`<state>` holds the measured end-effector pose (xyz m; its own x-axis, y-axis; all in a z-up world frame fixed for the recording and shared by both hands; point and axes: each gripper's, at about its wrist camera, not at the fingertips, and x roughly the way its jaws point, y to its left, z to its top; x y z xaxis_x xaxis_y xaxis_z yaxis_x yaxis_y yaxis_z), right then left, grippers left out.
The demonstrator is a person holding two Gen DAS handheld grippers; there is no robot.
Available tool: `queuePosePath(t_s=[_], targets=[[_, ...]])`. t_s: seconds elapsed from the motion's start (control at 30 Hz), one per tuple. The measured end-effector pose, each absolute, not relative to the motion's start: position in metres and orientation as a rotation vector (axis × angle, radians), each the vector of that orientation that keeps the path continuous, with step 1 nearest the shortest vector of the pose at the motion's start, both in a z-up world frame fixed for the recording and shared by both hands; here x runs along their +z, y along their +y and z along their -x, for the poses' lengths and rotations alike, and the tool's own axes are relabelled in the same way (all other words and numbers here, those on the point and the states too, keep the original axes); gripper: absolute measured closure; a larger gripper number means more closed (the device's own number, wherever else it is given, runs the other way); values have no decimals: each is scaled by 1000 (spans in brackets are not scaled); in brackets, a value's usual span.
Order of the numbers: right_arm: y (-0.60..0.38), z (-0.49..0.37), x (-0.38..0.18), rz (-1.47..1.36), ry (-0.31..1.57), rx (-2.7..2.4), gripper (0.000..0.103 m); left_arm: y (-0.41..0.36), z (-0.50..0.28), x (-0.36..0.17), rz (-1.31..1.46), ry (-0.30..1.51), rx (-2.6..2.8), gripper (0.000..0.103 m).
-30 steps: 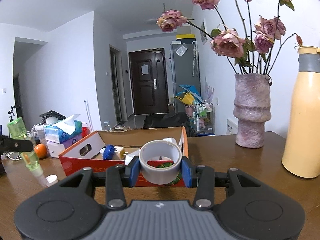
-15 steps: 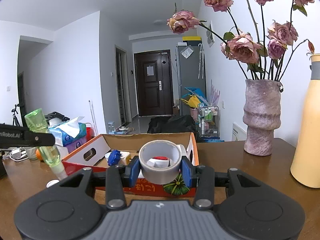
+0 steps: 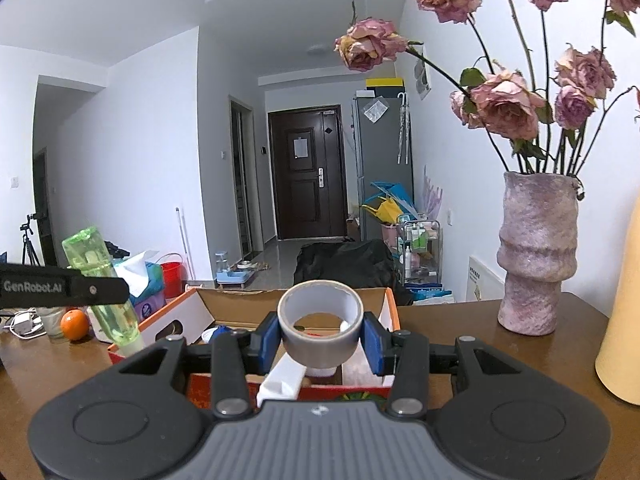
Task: Organize rigid objects
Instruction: 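Lift and carry the green bottle and tape roll over the cardboard box, then lower into the box and open both grippers to release bottle and tape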
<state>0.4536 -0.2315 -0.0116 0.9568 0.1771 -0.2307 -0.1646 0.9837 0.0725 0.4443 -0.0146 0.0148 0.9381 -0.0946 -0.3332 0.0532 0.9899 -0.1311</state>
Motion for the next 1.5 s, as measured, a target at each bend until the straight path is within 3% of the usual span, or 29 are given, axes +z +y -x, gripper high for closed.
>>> queuePosePath(t_s=[1.5], targets=[[-182, -598, -20, 64, 416, 249, 61, -18, -581, -20, 9, 397, 43, 71]])
